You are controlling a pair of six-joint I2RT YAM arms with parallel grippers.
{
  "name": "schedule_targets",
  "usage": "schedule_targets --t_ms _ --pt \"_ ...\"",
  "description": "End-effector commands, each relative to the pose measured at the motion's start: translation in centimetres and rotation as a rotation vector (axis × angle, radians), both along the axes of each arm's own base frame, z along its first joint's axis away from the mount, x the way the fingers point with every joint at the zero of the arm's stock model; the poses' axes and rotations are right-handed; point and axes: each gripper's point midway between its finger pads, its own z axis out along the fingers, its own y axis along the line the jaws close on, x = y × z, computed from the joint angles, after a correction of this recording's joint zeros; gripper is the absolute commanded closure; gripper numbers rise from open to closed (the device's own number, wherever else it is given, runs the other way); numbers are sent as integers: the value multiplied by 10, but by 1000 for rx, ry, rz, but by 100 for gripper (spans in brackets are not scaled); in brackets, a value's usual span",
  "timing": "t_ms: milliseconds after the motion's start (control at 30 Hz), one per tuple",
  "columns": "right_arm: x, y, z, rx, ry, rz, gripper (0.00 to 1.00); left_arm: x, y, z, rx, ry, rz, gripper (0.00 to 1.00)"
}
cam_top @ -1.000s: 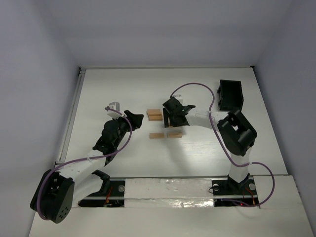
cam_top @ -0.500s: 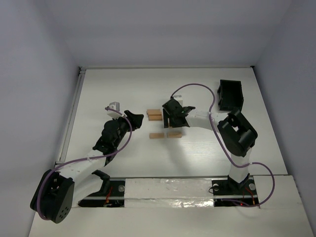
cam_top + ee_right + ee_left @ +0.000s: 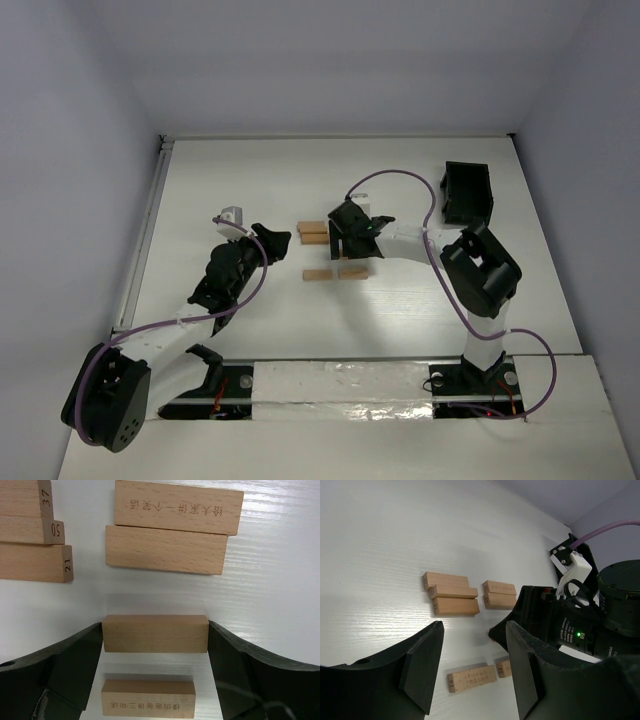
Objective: Build the wood block tower
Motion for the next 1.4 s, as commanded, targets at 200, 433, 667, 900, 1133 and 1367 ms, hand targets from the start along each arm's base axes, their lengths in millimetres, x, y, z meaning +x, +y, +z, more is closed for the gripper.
schedule_targets --t_ms 200,433,667,900,1133,1367 --pt "-11 7 13 31 -3 5 10 8 -4 40 -51 -102 -5 50" --pt "-5 11 31 51 -34 6 5 8 -4 41 -51 -103 -5 50" --pt "1 8 50 52 -77 -16 0 8 -3 41 -46 -104 0 50" --pt "11 18 91 120 -155 -5 5 7 3 45 -46 -115 28 50" --pt "15 68 91 169 -136 93 80 4 13 49 -57 -131 74 73" --pt "28 81 77 158 -114 70 3 4 15 51 -64 -133 85 92"
